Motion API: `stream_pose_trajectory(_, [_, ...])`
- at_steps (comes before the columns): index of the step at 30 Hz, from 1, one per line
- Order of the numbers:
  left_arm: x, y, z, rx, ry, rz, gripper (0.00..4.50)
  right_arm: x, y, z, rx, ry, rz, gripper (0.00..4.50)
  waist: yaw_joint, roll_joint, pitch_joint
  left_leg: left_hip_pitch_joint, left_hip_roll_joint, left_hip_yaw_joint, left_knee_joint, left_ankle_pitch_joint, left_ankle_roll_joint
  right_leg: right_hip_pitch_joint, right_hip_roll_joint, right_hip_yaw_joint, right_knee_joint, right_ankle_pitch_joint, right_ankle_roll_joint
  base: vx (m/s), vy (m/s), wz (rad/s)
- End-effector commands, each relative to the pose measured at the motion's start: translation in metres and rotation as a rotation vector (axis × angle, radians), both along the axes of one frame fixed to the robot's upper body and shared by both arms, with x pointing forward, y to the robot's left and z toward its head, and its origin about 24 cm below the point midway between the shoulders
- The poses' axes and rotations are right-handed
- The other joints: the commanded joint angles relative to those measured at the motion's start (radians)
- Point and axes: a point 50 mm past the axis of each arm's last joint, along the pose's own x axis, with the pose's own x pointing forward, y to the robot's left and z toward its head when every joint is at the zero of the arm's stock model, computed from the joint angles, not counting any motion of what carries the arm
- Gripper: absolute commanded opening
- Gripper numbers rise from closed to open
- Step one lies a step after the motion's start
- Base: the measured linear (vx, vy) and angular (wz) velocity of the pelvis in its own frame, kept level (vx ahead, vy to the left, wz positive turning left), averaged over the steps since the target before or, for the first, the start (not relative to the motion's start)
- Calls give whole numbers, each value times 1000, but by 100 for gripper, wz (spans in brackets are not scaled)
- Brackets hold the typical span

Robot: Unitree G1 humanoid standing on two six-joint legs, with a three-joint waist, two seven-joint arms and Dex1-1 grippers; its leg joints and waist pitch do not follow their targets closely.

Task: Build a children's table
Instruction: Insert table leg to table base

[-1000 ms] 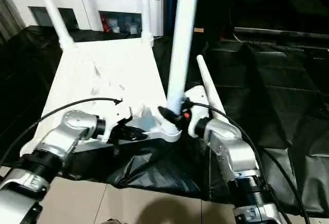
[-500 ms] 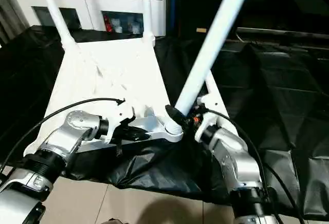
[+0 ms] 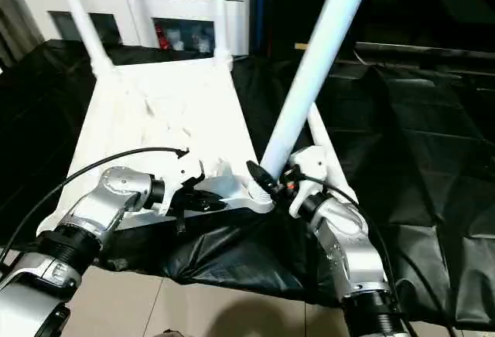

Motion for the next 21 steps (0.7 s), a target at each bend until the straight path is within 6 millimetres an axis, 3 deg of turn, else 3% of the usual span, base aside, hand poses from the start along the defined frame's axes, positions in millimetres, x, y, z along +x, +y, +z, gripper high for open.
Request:
stream_pose_trajectory(1, [7,4,7,-32,-25,56,0,-11,-2,-25,-70,111,11,189,2,-6,-55,19,65,-30,-81,-243,19,35,-102,58,-95,-151,-213,0,0,0])
stream_pose_trajectory(12, [4,5,6,-22,-19,29,0,-13,7,-25,-136,138,180,189,2,-10,-54,19,66,-30,-82,-243,28,34,-102,58,-98,-179,-207,0,0,0])
stream_pose_trajectory(21, [-1,6,8,-1,-15,-43,0,-13,9,-31,-182,209,363,189,0,-15,-60,15,65,-28,-74,-179,58,41,-103,54,-87,-73,-239,0,0,0])
